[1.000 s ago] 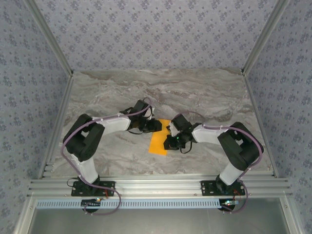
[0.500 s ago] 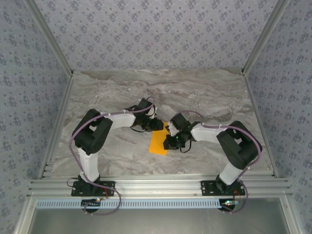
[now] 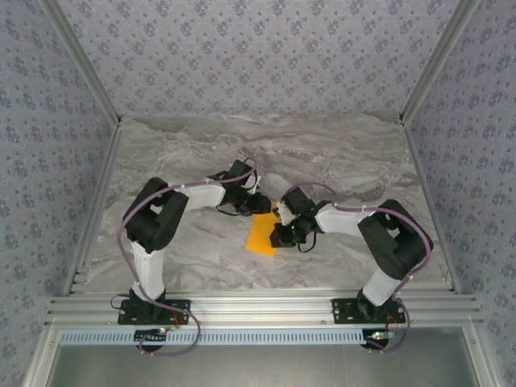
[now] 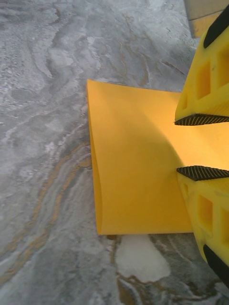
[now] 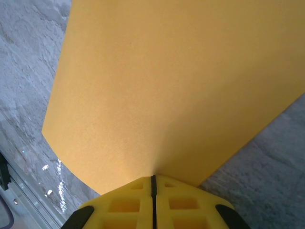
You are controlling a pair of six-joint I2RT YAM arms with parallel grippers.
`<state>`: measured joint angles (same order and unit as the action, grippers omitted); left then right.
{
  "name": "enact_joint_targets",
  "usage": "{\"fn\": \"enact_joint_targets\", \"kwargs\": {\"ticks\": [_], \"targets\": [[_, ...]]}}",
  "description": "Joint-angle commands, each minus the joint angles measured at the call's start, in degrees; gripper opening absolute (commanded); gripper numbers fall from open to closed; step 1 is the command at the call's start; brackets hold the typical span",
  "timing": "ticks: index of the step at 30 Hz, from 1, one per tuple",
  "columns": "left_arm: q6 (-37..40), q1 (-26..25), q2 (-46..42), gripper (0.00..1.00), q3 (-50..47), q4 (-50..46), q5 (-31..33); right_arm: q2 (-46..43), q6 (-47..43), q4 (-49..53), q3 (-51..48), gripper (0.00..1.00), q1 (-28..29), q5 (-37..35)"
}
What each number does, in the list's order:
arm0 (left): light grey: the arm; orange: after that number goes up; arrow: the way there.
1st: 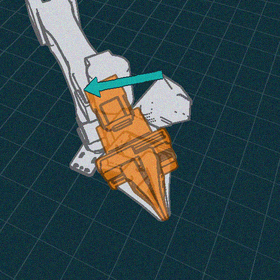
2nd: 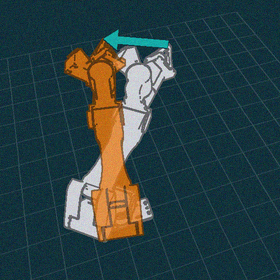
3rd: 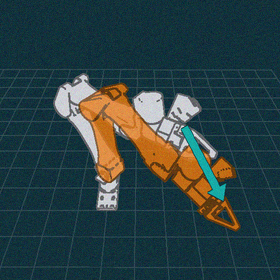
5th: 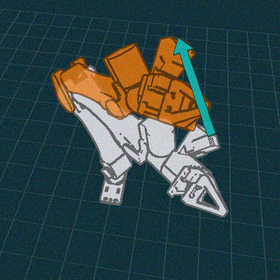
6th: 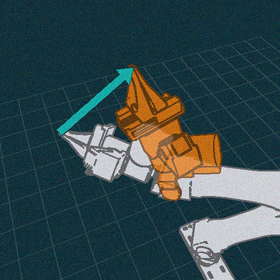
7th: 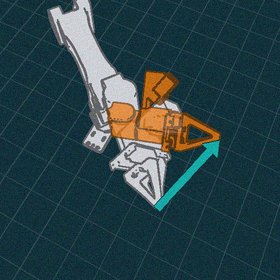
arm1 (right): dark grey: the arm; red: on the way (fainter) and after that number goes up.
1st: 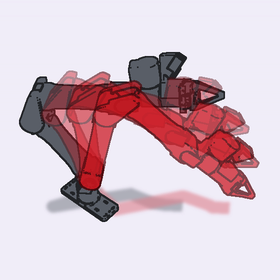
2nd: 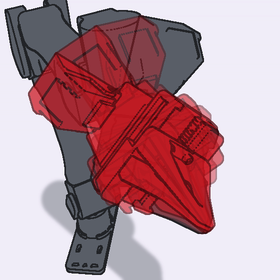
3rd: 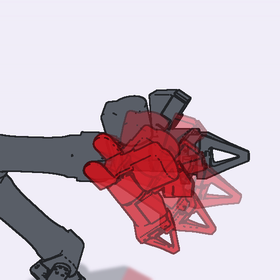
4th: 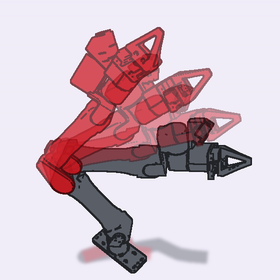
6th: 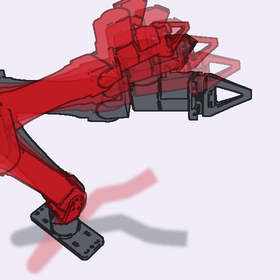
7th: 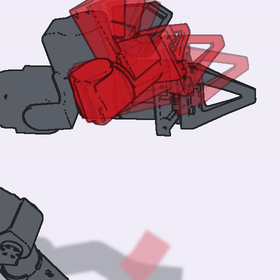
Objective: Fold a paper plane with a square sheet of paper (fold left side to right side)
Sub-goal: First fold the square sheet of paper in half at the center of the table.
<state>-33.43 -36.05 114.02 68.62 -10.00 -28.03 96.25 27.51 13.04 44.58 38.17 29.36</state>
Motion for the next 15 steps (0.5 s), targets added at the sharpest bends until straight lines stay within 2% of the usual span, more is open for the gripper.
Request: {"fn": "enact_joint_targets", "kwargs": {"ticks": [1, 15], "targets": [[2.3, 3.1, 3.7, 0.32, 3.4, 1.5, 6.8, 5.0, -1.7, 8.8, -3.7, 0.09, 0.2, -9.6], [3.0, 6.5, 10.9, 0.32, 14.7, -2.6, 7.1, 3.4, -2.9, 9.4, -4.5, 0.09, -0.8, -8.8]]}}
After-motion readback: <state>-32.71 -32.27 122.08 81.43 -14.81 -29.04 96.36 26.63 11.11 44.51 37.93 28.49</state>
